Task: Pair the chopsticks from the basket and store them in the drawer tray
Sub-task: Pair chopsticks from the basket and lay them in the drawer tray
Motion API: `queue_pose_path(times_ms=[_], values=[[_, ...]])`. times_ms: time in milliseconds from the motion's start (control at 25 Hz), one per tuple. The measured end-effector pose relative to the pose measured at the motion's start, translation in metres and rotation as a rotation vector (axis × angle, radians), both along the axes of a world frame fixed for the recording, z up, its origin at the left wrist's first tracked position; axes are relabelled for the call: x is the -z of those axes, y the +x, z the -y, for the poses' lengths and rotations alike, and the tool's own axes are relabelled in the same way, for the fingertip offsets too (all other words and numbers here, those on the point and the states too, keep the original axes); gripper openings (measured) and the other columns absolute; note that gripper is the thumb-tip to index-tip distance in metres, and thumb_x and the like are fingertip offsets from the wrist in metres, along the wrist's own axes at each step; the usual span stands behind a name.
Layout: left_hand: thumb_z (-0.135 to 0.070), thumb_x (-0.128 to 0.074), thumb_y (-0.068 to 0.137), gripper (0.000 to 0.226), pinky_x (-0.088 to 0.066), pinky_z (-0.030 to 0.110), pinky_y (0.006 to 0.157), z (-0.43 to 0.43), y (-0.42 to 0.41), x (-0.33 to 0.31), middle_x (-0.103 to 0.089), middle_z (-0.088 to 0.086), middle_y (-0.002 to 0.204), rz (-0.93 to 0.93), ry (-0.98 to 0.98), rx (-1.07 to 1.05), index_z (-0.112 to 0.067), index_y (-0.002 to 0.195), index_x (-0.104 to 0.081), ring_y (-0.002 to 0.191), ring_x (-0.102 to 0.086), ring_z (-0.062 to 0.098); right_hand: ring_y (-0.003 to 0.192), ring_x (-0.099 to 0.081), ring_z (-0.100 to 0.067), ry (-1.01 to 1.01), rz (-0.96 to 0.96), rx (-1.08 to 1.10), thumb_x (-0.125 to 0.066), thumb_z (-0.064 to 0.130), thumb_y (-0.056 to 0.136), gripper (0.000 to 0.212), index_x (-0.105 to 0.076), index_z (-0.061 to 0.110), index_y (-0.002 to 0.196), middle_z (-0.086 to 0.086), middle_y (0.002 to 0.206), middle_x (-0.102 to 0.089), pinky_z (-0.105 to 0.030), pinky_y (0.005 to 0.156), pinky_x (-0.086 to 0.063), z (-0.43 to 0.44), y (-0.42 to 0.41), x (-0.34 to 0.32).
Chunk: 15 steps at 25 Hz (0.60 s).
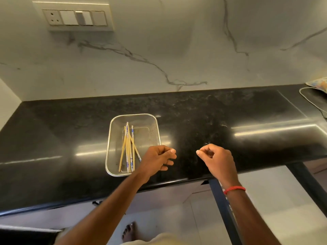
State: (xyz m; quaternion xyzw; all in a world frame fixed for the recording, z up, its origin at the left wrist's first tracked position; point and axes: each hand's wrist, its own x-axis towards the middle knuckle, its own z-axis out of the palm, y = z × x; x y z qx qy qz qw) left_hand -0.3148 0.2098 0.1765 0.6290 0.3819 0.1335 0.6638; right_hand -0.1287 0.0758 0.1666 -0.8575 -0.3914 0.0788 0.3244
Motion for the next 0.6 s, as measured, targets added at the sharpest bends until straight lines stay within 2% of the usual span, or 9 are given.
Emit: queue_pose_path(times_ms=[120, 240, 440, 600], values=[[-0.033, -0.064, 0.095, 0.024, -0.060, 0.035, 0.079, -0.027, -0.015, 0.001, -0.079, 0.002, 0.101, 0.030, -0.018, -0.068, -0.013, 0.105, -0.073, 0.093, -0.076, 0.023, 0.070, -0.068, -0.004, 0.038, -0.037, -0.064, -0.072, 0.037, 0.086, 0.013, -0.073, 0.024, 0.084, 0.012, 0.073, -0.071, -0.029, 0.066, -0.061, -0.031, -0.014, -0.014], [-0.034, -0.065, 0.094, 0.020, -0.061, 0.032, 0.074, -0.055, -0.038, 0.005, -0.080, 0.001, 0.099, 0.061, -0.051, -0.134, -0.017, 0.101, -0.074, 0.091, -0.077, 0.021, 0.071, -0.068, -0.002, 0.038, -0.077, -0.113, -0.072, 0.038, 0.085, 0.012, -0.072, 0.026, 0.082, 0.012, 0.073, -0.071, -0.028, 0.068, -0.061, -0.065, -0.034, -0.021], [-0.029, -0.065, 0.095, 0.020, -0.061, 0.036, 0.080, -0.097, -0.076, 0.010, -0.080, 0.004, 0.099, 0.076, -0.085, -0.233, -0.014, 0.103, -0.073, 0.088, -0.077, 0.022, 0.069, -0.068, 0.000, 0.026, -0.132, -0.192, -0.074, 0.040, 0.083, 0.016, -0.074, 0.025, 0.081, 0.013, 0.071, -0.071, -0.023, 0.066, -0.059, -0.122, -0.075, -0.015], [-0.026, -0.063, 0.096, 0.018, -0.062, 0.032, 0.076, -0.120, -0.098, 0.011, -0.080, 0.005, 0.097, 0.069, -0.100, -0.229, -0.013, 0.102, -0.074, 0.083, -0.075, 0.018, 0.074, -0.068, -0.001, -0.042, -0.192, -0.231, -0.074, 0.038, 0.084, 0.013, -0.073, 0.025, 0.086, 0.011, 0.077, -0.072, -0.025, 0.073, -0.060, -0.157, -0.107, -0.001]])
